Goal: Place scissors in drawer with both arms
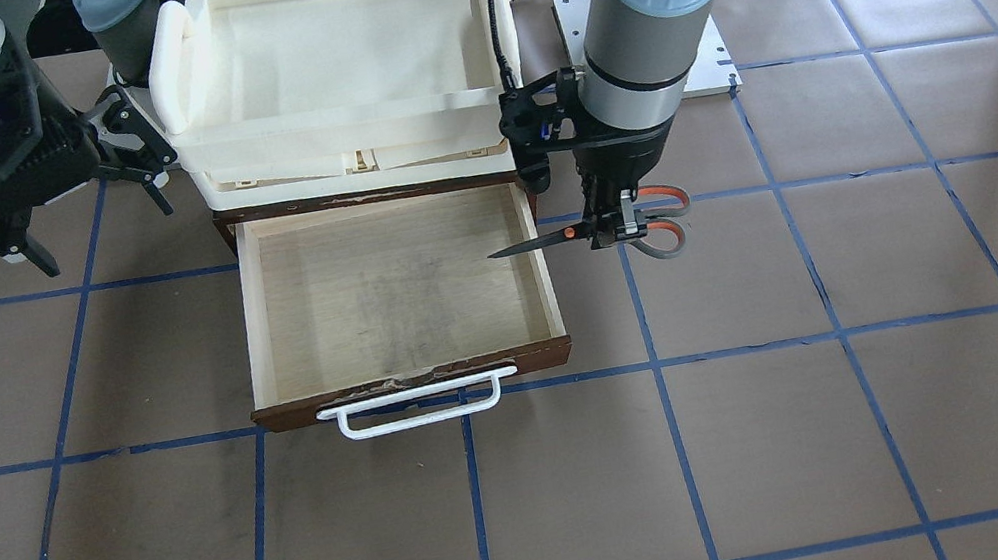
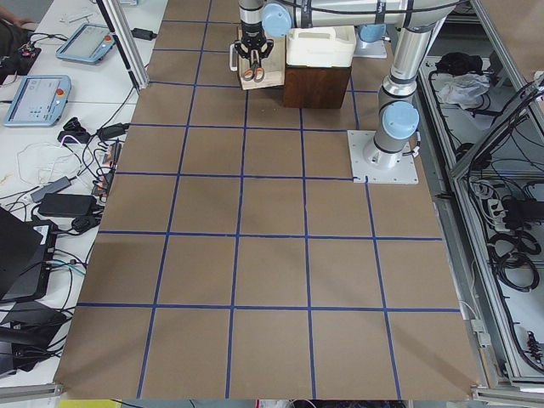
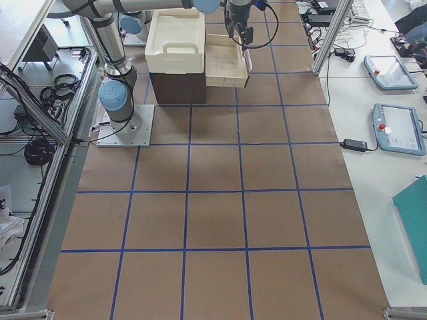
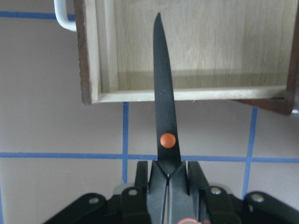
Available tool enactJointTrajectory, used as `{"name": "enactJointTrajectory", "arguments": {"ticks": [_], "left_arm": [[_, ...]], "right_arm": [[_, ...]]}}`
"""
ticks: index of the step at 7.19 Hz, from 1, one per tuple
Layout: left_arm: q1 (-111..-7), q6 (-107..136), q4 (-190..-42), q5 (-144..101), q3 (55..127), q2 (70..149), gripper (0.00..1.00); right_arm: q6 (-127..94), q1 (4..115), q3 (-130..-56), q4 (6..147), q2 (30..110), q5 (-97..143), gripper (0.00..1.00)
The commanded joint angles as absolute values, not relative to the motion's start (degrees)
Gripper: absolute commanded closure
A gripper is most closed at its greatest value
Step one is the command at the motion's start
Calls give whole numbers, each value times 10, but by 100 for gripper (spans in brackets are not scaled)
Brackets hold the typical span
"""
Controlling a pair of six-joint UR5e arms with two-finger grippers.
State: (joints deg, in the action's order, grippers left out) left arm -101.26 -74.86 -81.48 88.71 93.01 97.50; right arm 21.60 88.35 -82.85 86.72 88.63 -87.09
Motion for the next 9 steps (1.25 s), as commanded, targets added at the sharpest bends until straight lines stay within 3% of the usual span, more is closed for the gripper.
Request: {"name": "enactJointTrajectory", "arguments": {"ticks": [1,9], "left_arm": [[-1079,-656,-796,888,930,995,96],[-1174,-518,-700,888,929,1071,95]], "right_arm": [[59,886,-831,847,900,-874,0],[24,891,-832,846,899,-910,0]]}}
